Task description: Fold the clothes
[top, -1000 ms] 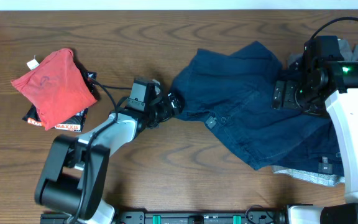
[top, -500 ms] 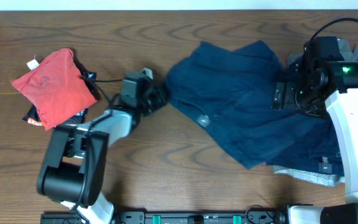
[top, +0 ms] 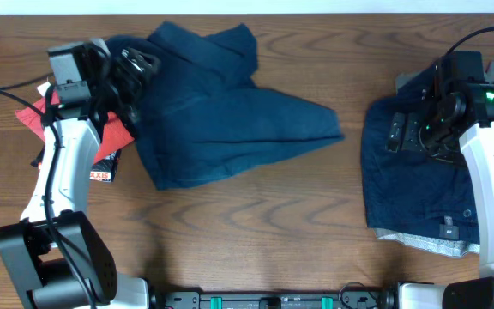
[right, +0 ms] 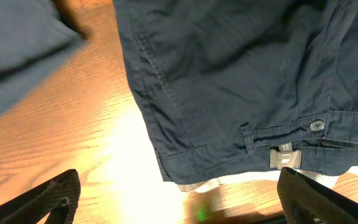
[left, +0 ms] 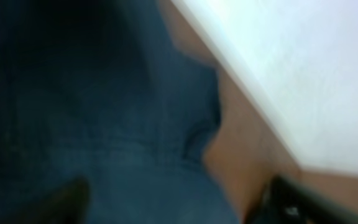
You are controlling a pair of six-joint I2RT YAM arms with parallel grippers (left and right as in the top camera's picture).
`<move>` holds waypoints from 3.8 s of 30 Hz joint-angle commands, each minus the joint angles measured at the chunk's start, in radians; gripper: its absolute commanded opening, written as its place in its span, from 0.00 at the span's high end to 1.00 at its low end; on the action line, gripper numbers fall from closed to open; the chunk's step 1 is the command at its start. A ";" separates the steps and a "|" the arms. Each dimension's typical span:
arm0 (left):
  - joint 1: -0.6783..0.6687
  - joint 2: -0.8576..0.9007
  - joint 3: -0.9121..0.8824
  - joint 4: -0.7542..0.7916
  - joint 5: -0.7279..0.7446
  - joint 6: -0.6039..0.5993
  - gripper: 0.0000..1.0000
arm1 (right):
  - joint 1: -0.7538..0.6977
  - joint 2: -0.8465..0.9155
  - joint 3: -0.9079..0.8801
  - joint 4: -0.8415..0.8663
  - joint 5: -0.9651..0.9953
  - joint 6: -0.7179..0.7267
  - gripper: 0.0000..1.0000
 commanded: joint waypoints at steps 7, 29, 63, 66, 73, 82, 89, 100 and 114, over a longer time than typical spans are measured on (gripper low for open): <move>-0.091 0.013 -0.053 -0.625 -0.155 0.207 0.02 | -0.010 0.029 -0.009 0.038 -0.103 -0.077 0.38; -0.277 0.057 -0.356 -0.206 -0.262 0.157 0.22 | -0.072 0.314 -0.378 0.606 -0.040 -0.080 0.94; -0.241 -0.044 -0.336 -0.526 -0.265 0.214 0.11 | -0.041 0.129 -0.316 0.715 -0.632 -0.156 0.34; -0.241 -0.044 -0.337 -0.525 -0.265 0.214 0.11 | 0.099 0.195 -0.291 0.810 -0.615 -0.081 0.32; -0.241 -0.044 -0.337 -0.525 -0.265 0.214 0.11 | 0.281 0.440 -0.047 0.867 -0.462 0.029 0.25; -0.241 -0.044 -0.337 -0.525 -0.265 0.214 0.10 | 0.343 0.722 0.122 1.074 -0.454 0.173 0.31; -0.241 -0.044 -0.337 -0.525 -0.265 0.214 0.11 | 0.342 0.766 0.122 1.149 -0.454 0.201 0.58; -0.241 -0.044 -0.337 -0.525 -0.265 0.214 0.10 | 0.285 0.737 0.122 1.089 -0.486 0.177 0.99; -0.241 -0.044 -0.337 -0.511 -0.265 0.214 0.10 | 0.121 0.522 0.117 0.425 -0.133 0.193 0.99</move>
